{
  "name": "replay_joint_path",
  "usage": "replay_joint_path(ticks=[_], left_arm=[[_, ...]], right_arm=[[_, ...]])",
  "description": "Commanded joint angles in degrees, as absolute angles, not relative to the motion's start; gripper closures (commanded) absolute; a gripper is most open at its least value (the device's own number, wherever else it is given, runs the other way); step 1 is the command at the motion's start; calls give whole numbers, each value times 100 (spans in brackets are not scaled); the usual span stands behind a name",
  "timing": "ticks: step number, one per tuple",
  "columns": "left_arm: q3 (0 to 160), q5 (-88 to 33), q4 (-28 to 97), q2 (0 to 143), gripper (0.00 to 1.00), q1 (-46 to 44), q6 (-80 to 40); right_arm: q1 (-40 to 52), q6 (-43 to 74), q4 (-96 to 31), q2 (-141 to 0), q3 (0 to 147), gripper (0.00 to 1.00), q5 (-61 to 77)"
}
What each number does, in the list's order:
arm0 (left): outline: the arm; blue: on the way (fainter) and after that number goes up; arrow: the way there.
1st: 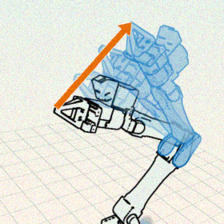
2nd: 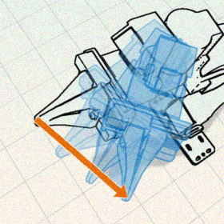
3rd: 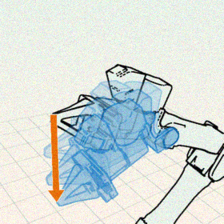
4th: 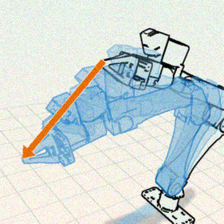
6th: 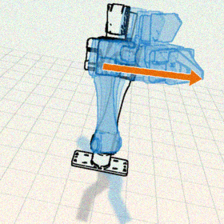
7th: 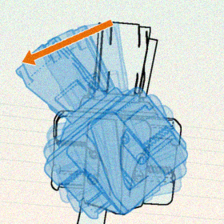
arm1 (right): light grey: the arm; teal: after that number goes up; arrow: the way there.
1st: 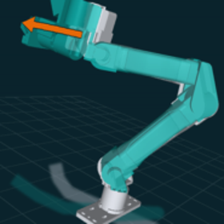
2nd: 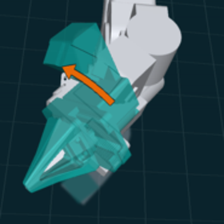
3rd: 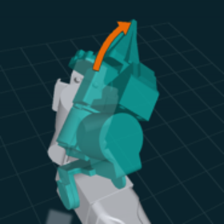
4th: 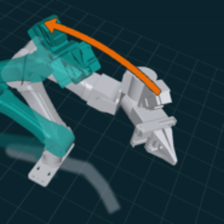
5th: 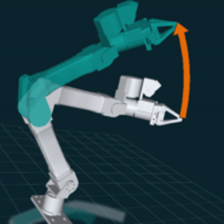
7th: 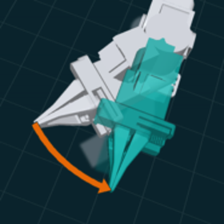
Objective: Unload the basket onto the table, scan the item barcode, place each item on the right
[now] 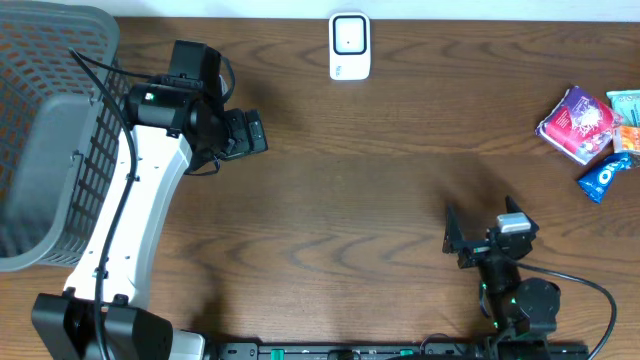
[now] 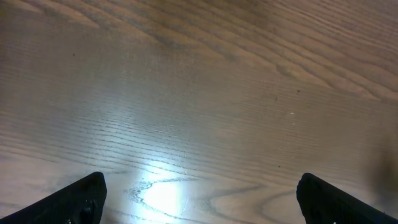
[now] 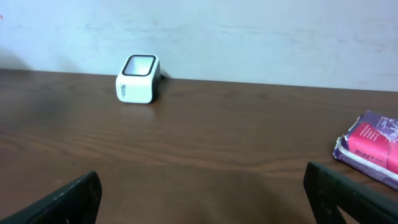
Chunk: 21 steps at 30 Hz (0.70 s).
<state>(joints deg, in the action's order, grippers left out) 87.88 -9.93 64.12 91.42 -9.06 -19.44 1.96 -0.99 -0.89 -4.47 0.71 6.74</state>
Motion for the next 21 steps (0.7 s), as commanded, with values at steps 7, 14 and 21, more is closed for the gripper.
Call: replay_joint_path(ticks=[7,14,21], left_arm=[[8818,-937,6429,9166,2,-880,-1909],[8818,-937,6431,9166,2,-880,-1909],[8818,-937,6431,9166,2,-880,-1909]], right_arm=[[209,-200,-388,-27,32,1,589],[209,-200,-392,-27,32,1,587],[202,-242,-451,-27,36,1,178]])
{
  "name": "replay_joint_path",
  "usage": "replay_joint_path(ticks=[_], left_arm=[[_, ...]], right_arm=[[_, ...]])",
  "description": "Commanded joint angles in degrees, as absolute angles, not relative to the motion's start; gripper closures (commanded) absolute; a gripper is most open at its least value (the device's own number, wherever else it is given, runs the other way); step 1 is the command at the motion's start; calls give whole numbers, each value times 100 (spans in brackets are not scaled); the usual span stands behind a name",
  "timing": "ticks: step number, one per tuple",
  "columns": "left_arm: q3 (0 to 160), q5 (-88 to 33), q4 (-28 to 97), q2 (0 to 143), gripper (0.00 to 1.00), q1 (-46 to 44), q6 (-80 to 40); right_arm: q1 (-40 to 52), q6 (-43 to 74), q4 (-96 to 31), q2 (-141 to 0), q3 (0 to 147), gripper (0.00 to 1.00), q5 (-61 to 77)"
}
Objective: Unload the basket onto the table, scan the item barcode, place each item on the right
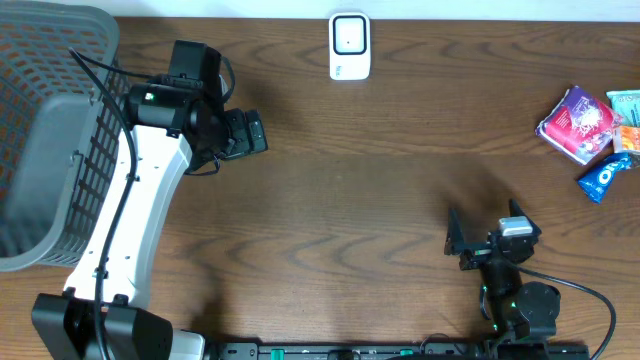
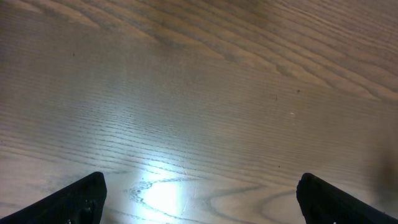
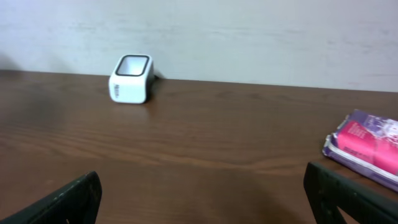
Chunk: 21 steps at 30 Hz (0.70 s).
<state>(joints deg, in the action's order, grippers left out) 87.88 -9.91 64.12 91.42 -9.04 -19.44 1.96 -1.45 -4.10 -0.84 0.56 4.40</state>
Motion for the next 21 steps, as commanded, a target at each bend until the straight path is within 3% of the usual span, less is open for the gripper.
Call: replay_joint_path(ticks=[1,21], left_arm=[[8818,-937,6431,9166,2,-880,-1909],[8818,-937,6429,9166,2,-880,-1909]], right_arm=[[189,-237,-454,-27,38,1,183],[143,423,-464,-27,36,1,139]])
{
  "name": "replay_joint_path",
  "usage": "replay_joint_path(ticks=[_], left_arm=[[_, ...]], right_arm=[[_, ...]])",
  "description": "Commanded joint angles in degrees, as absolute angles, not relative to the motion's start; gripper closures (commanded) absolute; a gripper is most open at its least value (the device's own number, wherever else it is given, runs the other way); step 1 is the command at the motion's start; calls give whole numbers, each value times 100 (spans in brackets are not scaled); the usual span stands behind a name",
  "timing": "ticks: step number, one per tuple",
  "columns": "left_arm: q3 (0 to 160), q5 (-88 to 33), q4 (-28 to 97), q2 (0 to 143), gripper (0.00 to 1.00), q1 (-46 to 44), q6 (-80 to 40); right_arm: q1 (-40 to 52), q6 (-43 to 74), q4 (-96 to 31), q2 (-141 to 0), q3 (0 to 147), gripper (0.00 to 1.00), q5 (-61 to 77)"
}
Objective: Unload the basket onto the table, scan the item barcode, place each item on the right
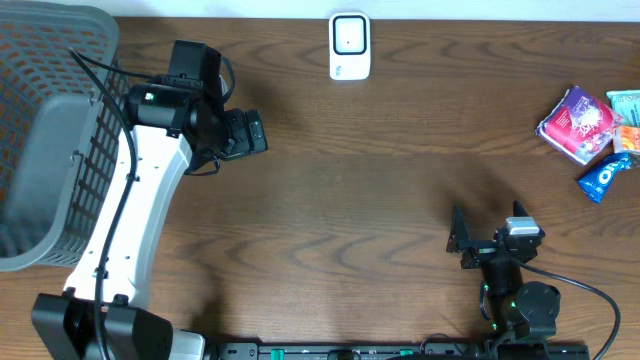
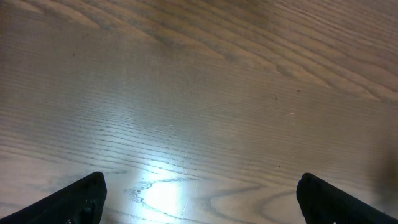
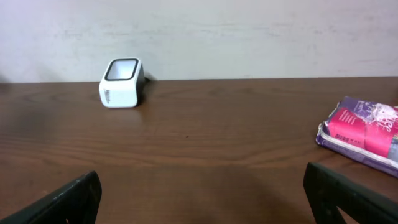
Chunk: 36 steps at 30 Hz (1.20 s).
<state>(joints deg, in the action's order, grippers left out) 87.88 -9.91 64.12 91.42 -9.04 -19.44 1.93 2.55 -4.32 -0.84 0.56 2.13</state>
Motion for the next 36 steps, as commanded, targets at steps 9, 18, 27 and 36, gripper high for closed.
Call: replay_joint_path(ticks=[9,18,27,36], left_arm=[[8818,-937,6431,9166,2,-880,-1909],[8818,-937,6429,9166,2,-880,-1909],[8818,-937,6431,9166,2,-880,-1909],[8818,-937,6431,9166,2,-880,-1909]], right_arm=[[150,-309,-456,-27,36,1,224],[150,-283,-425,-30,36,1,314],[150,-285,-423,-30,36,1,314],[150,-285,-423,-30,36,1,314]])
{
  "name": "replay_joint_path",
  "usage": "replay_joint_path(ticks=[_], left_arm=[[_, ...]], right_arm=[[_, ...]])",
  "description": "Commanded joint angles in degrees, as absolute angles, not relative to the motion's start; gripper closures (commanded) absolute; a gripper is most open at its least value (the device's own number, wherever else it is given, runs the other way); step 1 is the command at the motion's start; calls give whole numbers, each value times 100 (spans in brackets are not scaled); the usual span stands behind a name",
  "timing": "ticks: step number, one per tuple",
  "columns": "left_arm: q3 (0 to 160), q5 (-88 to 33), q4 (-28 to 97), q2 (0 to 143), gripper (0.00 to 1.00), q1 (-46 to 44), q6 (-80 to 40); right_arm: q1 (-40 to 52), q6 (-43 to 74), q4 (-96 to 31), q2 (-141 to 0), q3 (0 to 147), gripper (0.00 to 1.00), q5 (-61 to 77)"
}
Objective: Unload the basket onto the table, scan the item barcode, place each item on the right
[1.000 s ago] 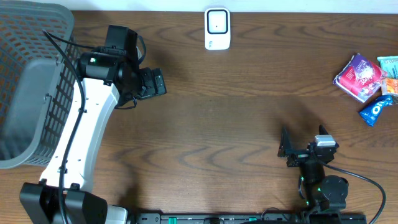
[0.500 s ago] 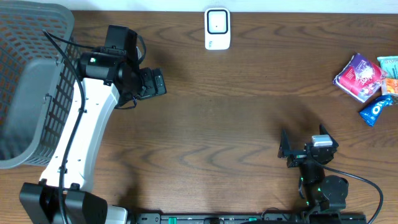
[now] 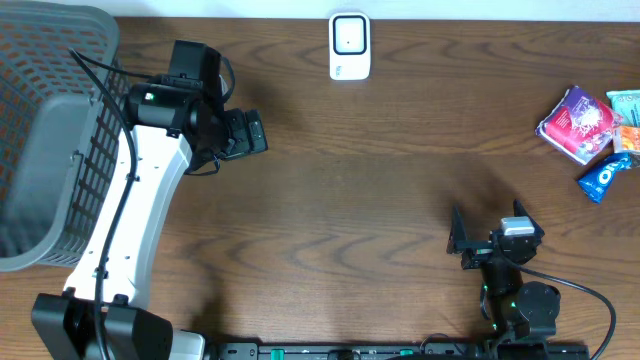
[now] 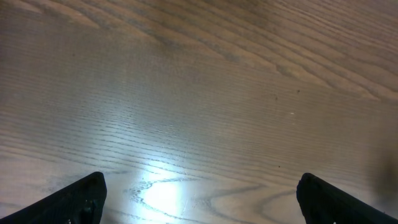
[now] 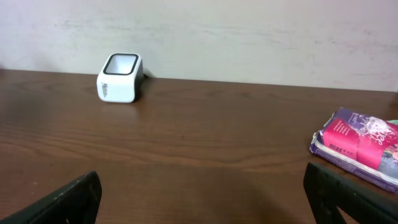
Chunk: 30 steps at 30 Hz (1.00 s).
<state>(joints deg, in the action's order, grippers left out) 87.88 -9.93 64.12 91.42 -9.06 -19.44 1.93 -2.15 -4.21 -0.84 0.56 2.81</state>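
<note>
The white barcode scanner [image 3: 349, 45] stands at the table's far edge, and it also shows in the right wrist view as the scanner [image 5: 119, 78] at far left. A pink and purple packet [image 3: 578, 122] lies at the right edge with a blue packet [image 3: 603, 177] and a teal one [image 3: 625, 105]. The pink packet [image 5: 360, 146] also shows at the right of the right wrist view. My right gripper [image 3: 488, 238] is open and empty near the front, well short of the packets. My left gripper [image 3: 246, 133] is open over bare wood at the left.
A grey mesh basket [image 3: 50, 130] fills the left end of the table beside my left arm. A pale wall [image 5: 249, 31] runs behind the scanner. Brown wood [image 4: 199, 93] lies under the left fingers.
My right gripper has turned slightly. In its view the scanner now sits a little higher and the pink packet a little lower. The left arm has not moved.
Both grippers stood open and empty at every moment. The left arm stayed still over bare wood. My right gripper turned bit by bit towards the right. The scanner shifted left in its view and more of the pink packet came in.
</note>
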Motion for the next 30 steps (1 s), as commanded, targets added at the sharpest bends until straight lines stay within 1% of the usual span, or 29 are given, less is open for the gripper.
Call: replay_joint_path(ticks=[1,17,20,25,30], left_arm=[[8818,-937,6431,9166,2,-880,-1909],[8818,-932,6381,9159,2,-827,-1907],[8722,-932,6383,9070,2,-832,-1616],[8023,-932,6165,8549,2,-832,-1031],[6514,-937,5063,7389,2,-832,-593]], right_arm=[[150,-283,-423,-30,36,1,316],[150,-285,-423,-30,36,1,316],[150,-285,-423,-30,36,1,316],[150,-283,-423,-30,36,1,314],[150,-285,-423,-30,36,1,314]])
